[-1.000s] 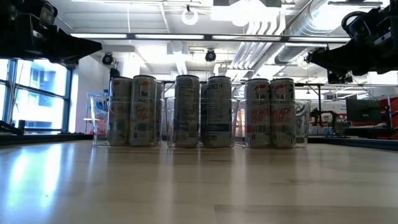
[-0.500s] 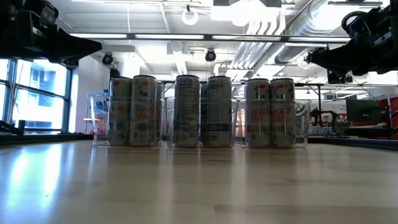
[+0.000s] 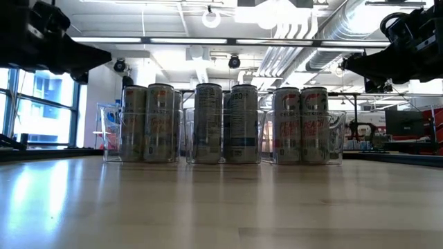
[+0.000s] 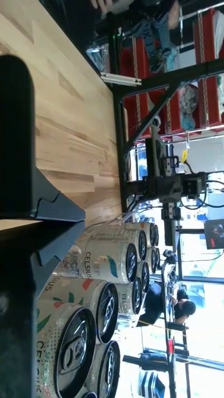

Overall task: Sort soda cans
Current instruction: Return to Home Position

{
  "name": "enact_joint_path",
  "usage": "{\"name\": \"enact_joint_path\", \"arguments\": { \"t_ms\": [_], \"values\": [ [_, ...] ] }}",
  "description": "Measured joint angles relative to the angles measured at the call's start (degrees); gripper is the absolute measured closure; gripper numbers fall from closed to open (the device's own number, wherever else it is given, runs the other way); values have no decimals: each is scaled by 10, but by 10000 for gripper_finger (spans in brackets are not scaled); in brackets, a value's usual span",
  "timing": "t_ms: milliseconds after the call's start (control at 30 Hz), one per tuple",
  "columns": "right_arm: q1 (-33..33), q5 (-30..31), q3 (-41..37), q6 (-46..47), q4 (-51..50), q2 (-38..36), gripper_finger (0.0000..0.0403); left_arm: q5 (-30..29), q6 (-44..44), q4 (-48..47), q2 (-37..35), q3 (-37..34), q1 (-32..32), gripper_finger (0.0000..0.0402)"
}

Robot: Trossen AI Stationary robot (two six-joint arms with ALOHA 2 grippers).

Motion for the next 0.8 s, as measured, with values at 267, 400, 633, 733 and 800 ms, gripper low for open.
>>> {"name": "enact_joint_path", "arguments": {
  "t_ms": [267, 400, 633, 733, 800],
  "values": [
    [0, 0, 0, 0, 0, 0, 402, 151, 14, -20, 35, 0, 0, 401],
    [0, 0, 0, 0, 0, 0, 402, 141, 10, -22, 40, 0, 0, 402],
    [0, 0, 0, 0, 0, 0, 402, 141, 9, -22, 40, 0, 0, 402],
    [0, 0, 0, 0, 0, 0, 402, 140, 9, -22, 41, 0, 0, 401],
    [0, 0, 0, 0, 0, 0, 402, 140, 9, -22, 41, 0, 0, 402]
  ]
}}
